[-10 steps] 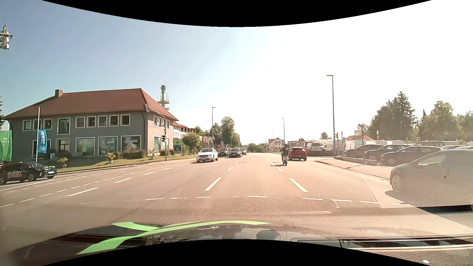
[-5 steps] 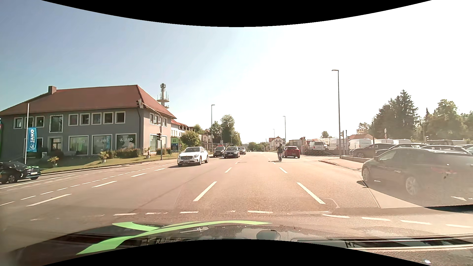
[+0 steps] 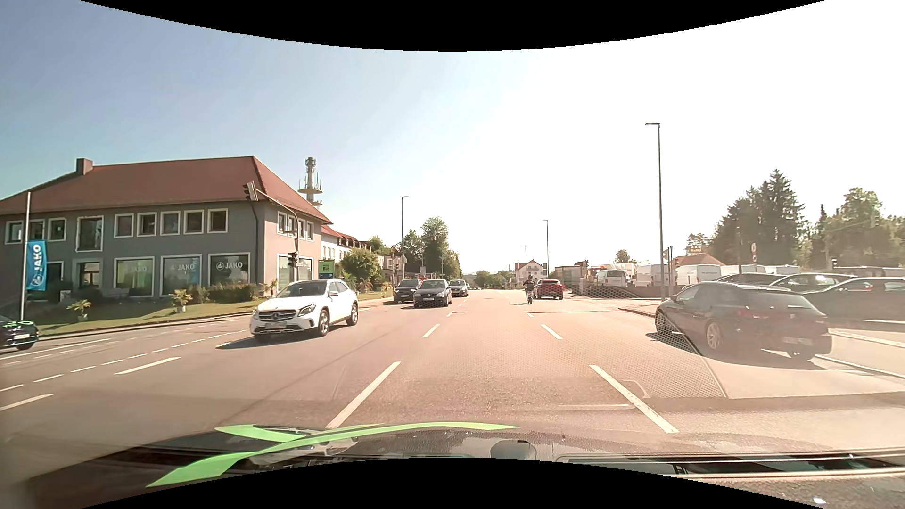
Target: Follow the waypoints while adhering to traffic rules and regulations
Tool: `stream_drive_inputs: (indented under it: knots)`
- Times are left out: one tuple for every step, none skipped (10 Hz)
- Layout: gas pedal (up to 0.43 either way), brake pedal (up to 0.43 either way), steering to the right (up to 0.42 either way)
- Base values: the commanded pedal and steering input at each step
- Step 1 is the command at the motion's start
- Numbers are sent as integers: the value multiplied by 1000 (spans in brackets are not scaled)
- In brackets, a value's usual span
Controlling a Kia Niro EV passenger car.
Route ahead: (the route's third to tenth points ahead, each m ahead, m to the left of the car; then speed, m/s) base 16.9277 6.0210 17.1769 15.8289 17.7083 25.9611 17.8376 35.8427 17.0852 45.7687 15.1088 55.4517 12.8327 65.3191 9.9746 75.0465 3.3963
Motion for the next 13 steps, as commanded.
stream_drive_inputs:
  knots:
    - [79,0,-1]
    - [67,0,-1]
    - [59,0,-1]
    - [47,0,-1]
    - [0,0,0]
    - [0,0,0]
    - [0,0,0]
    - [0,0,0]
    - [0,0,0]
    - [0,0,0]
    - [0,0,0]
    - [0,43,0]
    - [0,110,0]
